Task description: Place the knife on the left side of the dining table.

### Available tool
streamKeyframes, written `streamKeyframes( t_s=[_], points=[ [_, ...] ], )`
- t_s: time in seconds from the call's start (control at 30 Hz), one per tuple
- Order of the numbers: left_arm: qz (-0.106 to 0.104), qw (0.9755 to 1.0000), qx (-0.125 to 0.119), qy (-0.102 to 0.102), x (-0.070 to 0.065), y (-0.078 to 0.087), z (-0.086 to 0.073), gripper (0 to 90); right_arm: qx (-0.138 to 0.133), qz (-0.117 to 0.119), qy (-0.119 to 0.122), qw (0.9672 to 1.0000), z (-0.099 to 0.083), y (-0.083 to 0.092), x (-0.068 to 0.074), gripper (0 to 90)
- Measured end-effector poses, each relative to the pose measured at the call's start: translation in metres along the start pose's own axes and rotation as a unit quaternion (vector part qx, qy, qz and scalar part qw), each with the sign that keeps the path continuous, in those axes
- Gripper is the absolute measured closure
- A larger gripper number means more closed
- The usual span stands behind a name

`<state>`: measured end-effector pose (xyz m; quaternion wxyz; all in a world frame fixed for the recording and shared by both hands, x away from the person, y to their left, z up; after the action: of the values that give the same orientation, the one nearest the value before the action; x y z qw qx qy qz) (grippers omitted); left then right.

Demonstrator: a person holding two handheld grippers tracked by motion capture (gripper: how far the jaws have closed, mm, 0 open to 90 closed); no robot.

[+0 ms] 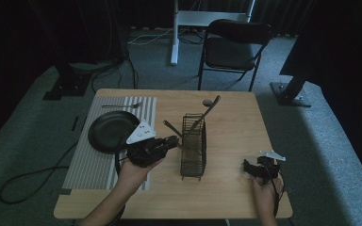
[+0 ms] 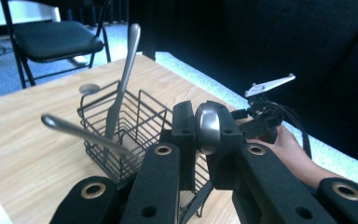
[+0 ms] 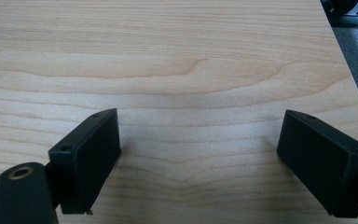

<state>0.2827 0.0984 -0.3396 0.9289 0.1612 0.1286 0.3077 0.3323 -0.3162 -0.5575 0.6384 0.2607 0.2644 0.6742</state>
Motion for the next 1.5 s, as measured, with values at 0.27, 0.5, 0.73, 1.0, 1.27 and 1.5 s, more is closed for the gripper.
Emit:
streamKeyframes(
  t_s=[0.27,0.5,0.73,1.0,1.27,1.5],
  points=[
    [-0.008,0.9998,-0.016,0.001,-0.002,0.015,0.013,83.7,0.0,0.0,0.0,1.0,0.0,0.0,0.0,12.3],
    [0.003,0.9995,-0.031,-0.009,-0.004,0.035,0.021,83.7,0.0,0.0,0.0,1.0,0.0,0.0,0.0,12.2],
    [0.025,0.9986,-0.043,-0.016,0.0,0.061,0.026,83.7,0.0,0.0,0.0,1.0,0.0,0.0,0.0,12.2],
    [0.044,0.998,-0.044,-0.009,0.008,0.074,0.021,83.7,0.0,0.0,0.0,1.0,0.0,0.0,0.0,12.2],
    [0.062,0.9972,-0.039,0.012,0.024,0.085,0.005,83.7,0.0,0.0,0.0,1.0,0.0,0.0,0.0,12.2],
    [0.084,0.9954,-0.028,0.036,0.041,0.094,-0.015,83.7,0.0,0.0,0.0,1.0,0.0,0.0,0.0,12.2]
  ],
)
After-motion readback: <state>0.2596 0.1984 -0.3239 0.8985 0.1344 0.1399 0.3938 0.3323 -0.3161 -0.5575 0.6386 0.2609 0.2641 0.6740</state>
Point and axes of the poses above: each handheld gripper's, and its own axes: y roughly backward along the jaws, z roughly out of its top, x roughly to its left, the point moved 1 cm from there along -y, roughly forward along the jaws
